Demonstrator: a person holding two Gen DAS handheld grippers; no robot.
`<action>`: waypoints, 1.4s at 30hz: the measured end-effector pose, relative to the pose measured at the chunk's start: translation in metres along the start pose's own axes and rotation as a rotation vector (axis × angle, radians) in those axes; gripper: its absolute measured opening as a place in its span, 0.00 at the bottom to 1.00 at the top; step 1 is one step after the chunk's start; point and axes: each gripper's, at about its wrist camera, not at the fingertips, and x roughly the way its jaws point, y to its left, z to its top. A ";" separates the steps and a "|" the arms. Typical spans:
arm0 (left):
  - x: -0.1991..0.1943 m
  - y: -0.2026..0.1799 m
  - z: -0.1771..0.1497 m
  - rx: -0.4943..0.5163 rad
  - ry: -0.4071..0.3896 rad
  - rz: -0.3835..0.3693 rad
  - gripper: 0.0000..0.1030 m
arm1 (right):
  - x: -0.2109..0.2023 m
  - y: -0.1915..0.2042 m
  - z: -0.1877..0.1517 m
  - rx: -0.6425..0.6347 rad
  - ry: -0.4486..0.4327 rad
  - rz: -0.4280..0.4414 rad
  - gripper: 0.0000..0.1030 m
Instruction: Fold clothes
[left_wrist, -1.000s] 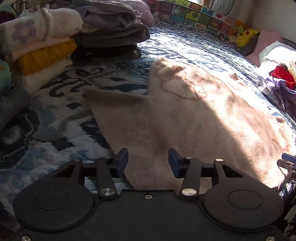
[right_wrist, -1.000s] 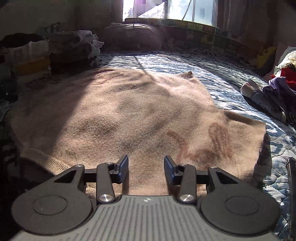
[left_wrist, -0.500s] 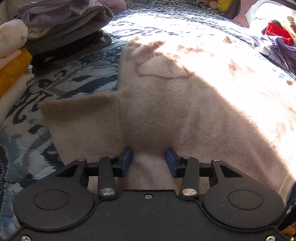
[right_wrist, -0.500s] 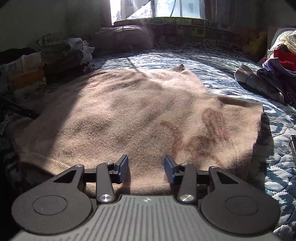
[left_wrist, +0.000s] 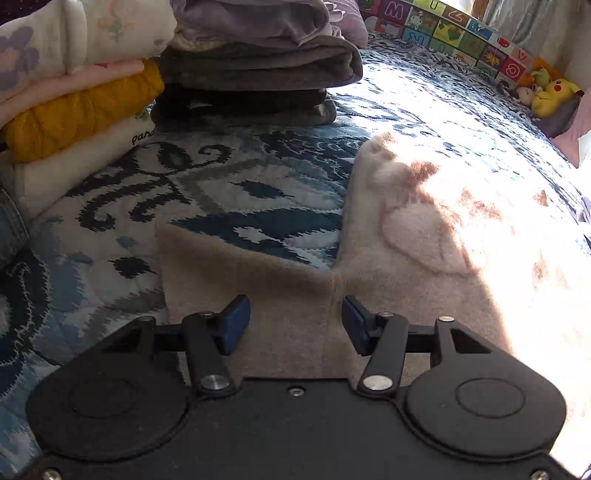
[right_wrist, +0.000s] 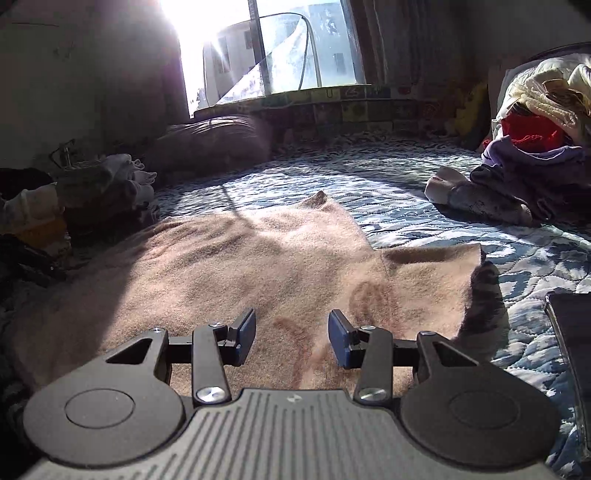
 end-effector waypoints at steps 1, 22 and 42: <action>-0.014 -0.006 -0.006 -0.033 -0.025 -0.058 0.53 | 0.001 -0.006 0.002 0.018 -0.005 -0.014 0.42; -0.036 -0.213 -0.190 0.375 -0.008 -0.452 0.53 | -0.015 -0.101 -0.063 0.853 0.162 0.125 0.42; -0.042 -0.202 -0.192 0.350 0.000 -0.464 0.55 | -0.015 -0.120 -0.062 0.903 0.016 -0.028 0.13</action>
